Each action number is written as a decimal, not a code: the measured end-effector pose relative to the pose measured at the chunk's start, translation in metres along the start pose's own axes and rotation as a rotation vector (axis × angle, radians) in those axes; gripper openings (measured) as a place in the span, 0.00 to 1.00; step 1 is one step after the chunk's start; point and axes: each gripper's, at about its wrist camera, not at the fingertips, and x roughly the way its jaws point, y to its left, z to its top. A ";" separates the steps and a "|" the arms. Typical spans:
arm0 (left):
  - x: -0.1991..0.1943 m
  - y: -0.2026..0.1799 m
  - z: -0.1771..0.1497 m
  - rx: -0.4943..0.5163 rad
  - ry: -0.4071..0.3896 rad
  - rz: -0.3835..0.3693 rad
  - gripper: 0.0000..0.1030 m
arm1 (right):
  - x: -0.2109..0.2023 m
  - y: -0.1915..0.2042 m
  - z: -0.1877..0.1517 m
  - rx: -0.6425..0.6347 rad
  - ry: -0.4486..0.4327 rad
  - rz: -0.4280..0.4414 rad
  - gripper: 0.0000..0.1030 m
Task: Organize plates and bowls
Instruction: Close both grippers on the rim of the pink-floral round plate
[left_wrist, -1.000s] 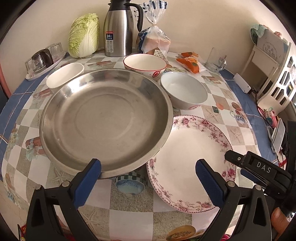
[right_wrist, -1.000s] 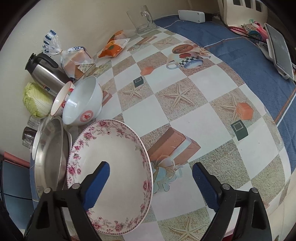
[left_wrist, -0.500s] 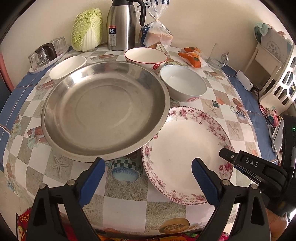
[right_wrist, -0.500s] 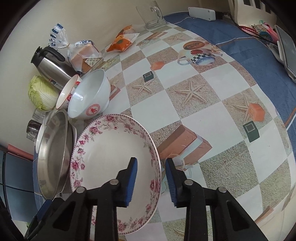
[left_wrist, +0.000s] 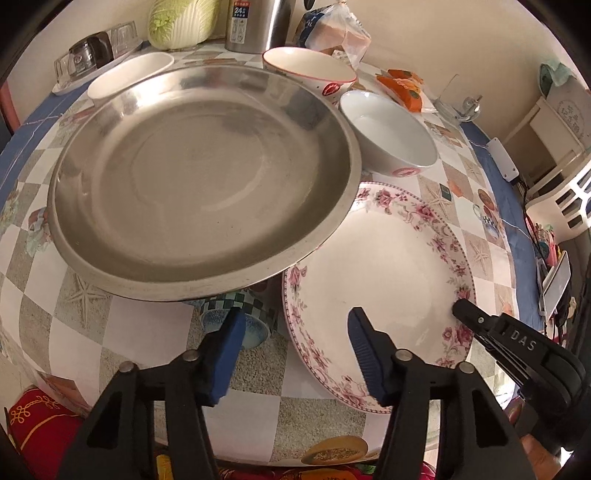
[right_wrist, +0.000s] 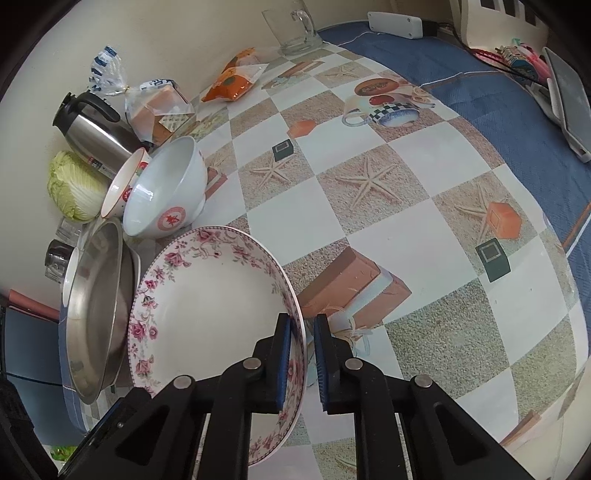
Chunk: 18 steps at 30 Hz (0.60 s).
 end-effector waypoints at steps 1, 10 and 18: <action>0.004 0.002 0.000 -0.013 0.014 -0.002 0.54 | -0.001 -0.001 0.000 -0.001 0.000 -0.005 0.13; 0.018 -0.007 0.004 -0.020 0.033 -0.047 0.45 | -0.010 -0.023 0.001 0.074 -0.019 -0.026 0.13; 0.025 -0.021 0.009 0.012 0.015 -0.069 0.35 | -0.010 -0.035 0.003 0.112 -0.011 0.008 0.13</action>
